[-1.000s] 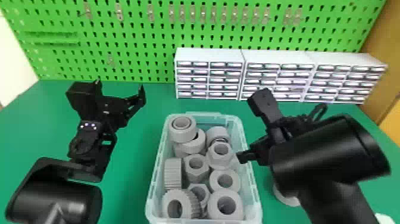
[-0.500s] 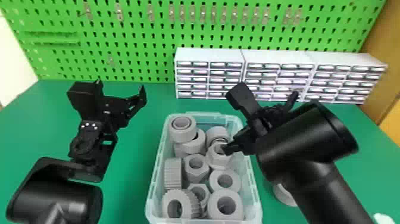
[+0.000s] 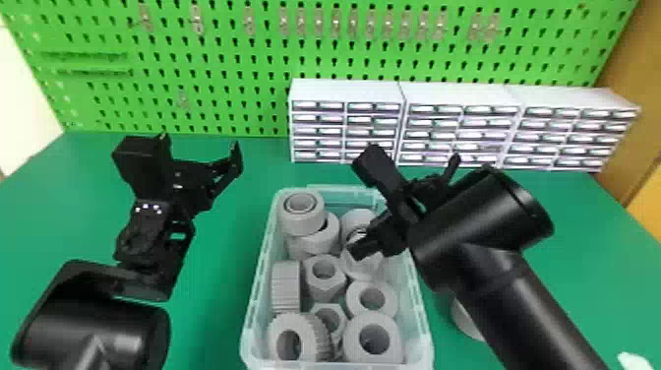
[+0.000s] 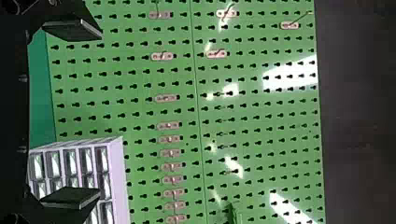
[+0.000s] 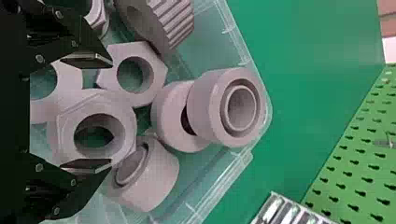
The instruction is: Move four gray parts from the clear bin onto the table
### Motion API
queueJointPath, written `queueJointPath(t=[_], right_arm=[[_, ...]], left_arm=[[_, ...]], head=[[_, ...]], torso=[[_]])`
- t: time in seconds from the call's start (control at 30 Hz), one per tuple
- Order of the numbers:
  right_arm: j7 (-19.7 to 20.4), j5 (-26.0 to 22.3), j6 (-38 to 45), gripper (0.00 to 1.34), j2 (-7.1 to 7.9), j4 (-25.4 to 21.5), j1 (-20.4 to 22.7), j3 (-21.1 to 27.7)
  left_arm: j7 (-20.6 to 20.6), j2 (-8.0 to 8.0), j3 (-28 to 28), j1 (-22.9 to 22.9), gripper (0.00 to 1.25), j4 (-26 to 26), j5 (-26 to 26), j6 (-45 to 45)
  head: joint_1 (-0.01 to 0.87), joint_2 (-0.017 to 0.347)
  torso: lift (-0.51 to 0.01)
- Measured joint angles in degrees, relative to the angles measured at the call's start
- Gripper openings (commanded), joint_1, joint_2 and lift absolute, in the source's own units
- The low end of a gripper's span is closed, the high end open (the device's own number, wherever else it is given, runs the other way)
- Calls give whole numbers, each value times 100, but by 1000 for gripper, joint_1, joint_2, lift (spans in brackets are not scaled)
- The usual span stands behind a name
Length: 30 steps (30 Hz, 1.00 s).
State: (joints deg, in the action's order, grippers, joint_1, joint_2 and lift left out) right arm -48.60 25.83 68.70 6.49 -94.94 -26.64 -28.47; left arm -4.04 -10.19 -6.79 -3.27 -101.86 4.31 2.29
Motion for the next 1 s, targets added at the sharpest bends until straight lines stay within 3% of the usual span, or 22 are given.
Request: queueJointPath(t=[0.6, 1.0], right_arm=[[293, -689, -786, 833, -75, 1102, -219, -133], [343, -728, -903, 833, -59, 1387, -253, -252]], left_arm=[[0, 0, -18, -23, 1140, 25, 0, 0], [0, -9, -24, -33, 1140, 26, 6, 0]], head=[[678, 34], [678, 34]], torso=[[-50], [-50]])
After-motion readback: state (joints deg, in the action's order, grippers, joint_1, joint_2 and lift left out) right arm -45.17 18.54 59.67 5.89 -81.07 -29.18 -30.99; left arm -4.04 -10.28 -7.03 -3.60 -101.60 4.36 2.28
